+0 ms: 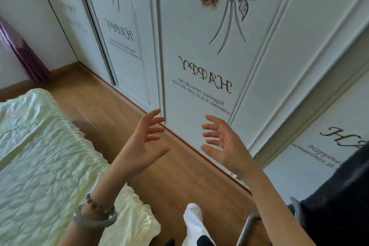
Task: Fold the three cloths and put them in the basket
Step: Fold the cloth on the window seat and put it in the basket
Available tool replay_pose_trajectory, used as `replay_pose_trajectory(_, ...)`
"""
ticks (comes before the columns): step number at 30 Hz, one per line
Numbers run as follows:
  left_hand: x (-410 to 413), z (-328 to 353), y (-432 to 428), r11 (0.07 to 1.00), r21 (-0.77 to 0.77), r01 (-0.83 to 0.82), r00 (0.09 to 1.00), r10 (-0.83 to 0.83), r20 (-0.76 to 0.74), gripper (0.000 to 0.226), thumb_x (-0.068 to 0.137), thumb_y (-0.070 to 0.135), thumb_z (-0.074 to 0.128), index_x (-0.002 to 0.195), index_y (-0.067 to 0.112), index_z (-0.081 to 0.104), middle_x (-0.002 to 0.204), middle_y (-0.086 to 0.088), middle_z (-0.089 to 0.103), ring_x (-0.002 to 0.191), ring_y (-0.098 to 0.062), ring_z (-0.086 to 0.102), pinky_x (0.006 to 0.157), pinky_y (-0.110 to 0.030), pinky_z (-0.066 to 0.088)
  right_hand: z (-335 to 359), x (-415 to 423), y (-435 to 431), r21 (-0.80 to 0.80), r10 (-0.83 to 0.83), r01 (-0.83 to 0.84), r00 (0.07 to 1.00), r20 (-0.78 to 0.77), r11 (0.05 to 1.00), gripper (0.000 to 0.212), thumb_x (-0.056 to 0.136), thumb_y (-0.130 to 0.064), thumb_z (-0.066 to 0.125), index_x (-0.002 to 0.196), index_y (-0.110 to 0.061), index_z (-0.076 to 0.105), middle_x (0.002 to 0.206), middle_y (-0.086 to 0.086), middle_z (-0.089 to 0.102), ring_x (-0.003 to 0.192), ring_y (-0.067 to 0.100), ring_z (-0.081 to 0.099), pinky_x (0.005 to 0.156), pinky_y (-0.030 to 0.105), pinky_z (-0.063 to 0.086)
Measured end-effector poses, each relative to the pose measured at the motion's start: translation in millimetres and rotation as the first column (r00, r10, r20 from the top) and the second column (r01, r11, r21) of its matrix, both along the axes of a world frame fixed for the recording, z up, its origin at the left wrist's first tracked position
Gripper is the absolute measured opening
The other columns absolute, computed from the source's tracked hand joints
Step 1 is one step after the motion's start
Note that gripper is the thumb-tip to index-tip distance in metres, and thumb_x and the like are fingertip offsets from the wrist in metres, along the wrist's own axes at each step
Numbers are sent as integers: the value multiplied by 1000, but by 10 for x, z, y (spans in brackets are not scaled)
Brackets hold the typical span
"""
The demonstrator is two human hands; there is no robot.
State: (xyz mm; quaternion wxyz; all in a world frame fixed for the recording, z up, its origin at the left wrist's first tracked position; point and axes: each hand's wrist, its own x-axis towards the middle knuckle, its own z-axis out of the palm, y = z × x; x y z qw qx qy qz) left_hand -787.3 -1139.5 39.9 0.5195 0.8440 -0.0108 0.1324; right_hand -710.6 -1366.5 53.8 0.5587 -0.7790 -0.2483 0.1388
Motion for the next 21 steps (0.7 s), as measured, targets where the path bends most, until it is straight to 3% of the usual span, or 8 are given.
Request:
replay_pose_trajectory(9,1311,61,255,954,-99,-282,959,280,-33,82,69,27,74,136,33,28,126,9,50,107,-4,58,86,-22,53,128,1819,713,63,242,-238,968,-62,969,55,81,-8,69,125,-34,47,116,-2,61,102,7,62,88,23,51)
replay_pose_trajectory(12,1540,64,408,926,-117,-359,933,359,-29,78,71,26,74,136,31,31,124,8,52,103,-6,61,84,-23,54,119,2158,1032,50,311,-308,947,-83,950,50,84,-6,66,124,-31,49,113,-2,62,99,6,62,87,21,51)
replay_pose_trajectory(16,1766,45,734,860,-170,-481,876,479,-54,68,72,49,66,132,26,42,117,7,58,100,-9,63,84,-27,55,51,2531,1541,66,396,-391,911,-119,918,38,89,-13,62,118,-35,52,109,-4,65,99,5,63,91,27,52)
replay_pose_trajectory(19,1937,-35,1064,823,-181,-539,841,537,-65,74,71,61,63,131,22,46,114,8,60,99,-8,63,82,-23,54,-32,2796,1984,54,441,-438,888,-134,898,33,91,-20,59,122,-31,52,107,-4,65,101,9,63,92,32,52)
replay_pose_trajectory(21,2081,-84,1314,801,-185,-569,821,567,-67,66,75,54,66,130,22,47,113,7,60,98,-7,63,79,-18,53,-73,2973,2290,39,481,-480,867,-132,876,36,90,-21,61,124,-29,51,108,-4,65,100,8,63,88,27,53)
